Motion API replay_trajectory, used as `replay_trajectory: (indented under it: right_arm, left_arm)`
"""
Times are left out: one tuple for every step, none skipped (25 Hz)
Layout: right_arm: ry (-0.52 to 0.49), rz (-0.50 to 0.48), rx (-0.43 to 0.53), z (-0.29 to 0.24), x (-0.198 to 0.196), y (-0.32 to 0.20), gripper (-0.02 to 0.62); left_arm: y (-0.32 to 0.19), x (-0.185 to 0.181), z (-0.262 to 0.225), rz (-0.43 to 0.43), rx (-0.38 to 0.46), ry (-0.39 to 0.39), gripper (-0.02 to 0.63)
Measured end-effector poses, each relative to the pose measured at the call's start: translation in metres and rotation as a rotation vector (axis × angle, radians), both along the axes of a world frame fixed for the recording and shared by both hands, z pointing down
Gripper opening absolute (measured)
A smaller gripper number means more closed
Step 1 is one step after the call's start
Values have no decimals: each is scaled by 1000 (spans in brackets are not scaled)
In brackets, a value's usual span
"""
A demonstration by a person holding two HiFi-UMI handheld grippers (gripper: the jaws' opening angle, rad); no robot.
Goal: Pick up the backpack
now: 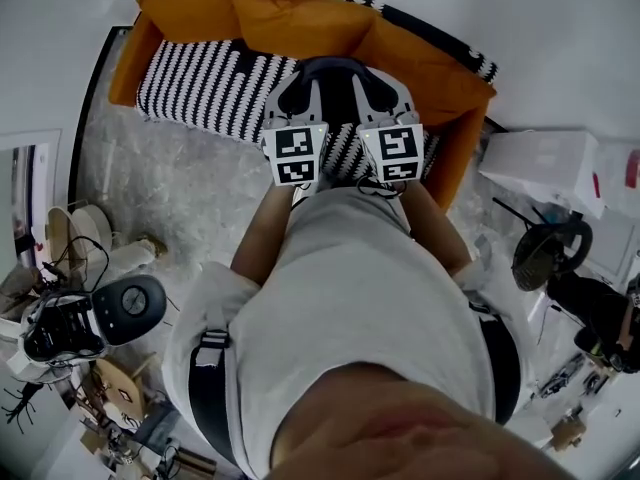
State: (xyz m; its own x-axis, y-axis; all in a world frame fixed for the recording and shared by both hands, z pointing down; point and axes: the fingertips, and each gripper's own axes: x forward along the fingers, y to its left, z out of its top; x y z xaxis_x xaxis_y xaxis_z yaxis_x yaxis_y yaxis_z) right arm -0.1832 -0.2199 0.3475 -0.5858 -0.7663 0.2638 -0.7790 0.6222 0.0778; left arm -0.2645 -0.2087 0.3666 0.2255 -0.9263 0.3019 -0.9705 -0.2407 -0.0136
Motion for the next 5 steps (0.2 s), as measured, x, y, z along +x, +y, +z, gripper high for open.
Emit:
replay_trajectory:
  right_arm:
    - [-1,-1,-1,0,-1,0,66]
    - [-2,-2,-2,0,-1,0,66]
    - [-4,-3,-3,0,-2,0,66]
    - [-4,-4,-3,0,-2,0,66]
    - [-5,-6,-4,0,-3,0,66]
  left_arm:
    - [0,-1,0,-1,0,-1,64]
    - [0,-1,-1,-3,1,-2,64]
    - [0,-2,-1,-4,0,-3,64]
    - [0,-2,-1,-6,0,-5,64]
    - [0,-3,-2,-8,0,-7,64]
